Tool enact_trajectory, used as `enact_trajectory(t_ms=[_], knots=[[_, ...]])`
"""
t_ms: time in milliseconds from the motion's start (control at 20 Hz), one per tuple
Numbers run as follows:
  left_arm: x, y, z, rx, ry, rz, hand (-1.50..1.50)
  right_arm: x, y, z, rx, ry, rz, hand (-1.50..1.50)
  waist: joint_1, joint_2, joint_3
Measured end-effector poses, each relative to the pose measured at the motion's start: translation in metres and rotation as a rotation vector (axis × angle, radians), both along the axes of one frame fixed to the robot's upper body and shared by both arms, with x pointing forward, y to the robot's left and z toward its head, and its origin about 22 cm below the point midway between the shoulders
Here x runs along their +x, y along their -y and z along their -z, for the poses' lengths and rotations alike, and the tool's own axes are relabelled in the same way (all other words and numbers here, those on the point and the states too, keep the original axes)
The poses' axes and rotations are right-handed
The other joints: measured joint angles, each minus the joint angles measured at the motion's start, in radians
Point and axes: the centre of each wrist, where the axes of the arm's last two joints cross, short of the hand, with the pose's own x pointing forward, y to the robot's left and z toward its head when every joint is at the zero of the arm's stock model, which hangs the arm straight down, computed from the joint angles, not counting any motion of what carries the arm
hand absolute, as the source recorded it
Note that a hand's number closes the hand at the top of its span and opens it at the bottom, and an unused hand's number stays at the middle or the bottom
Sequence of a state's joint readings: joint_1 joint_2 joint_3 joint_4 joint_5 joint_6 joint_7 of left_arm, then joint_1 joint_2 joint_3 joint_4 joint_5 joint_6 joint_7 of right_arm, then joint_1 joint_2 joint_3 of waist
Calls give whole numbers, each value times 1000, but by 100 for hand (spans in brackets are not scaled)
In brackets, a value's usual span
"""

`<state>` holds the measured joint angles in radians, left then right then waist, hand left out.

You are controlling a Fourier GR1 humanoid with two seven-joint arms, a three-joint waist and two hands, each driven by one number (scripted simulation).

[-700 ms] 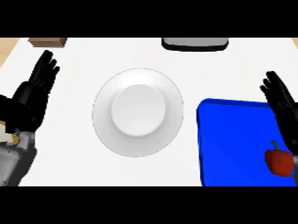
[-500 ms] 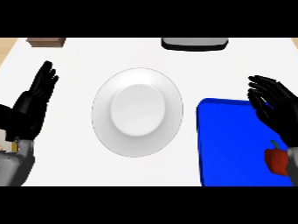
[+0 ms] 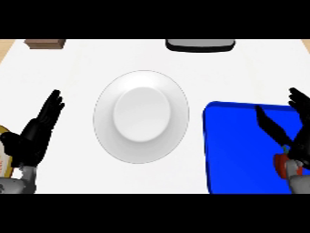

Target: Pick the bell pepper from the tray and place it in the plate

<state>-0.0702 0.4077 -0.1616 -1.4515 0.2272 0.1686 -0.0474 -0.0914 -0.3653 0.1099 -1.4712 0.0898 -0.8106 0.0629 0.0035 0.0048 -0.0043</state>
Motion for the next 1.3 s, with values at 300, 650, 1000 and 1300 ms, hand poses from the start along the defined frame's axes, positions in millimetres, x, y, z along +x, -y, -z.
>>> enact_trajectory(t_ms=[300, 650, 1000, 1300], knots=[[-5, -7, 21, -7, -17, 2, 0, -38, -38, 31, -121, 23, 90, -150, -10, -5, 2], [-9, -14, 32, -12, -17, -2, 0, -78, -20, 23, -227, -107, 196, -150, -18, -6, 0], [-6, -14, 31, -8, -18, 4, 0, -103, -12, 4, -274, -459, 190, -150, -12, -4, -2], [-4, -17, 29, -8, -16, 11, 0, -101, -27, -30, -241, -655, 182, -150, -6, -4, 1]])
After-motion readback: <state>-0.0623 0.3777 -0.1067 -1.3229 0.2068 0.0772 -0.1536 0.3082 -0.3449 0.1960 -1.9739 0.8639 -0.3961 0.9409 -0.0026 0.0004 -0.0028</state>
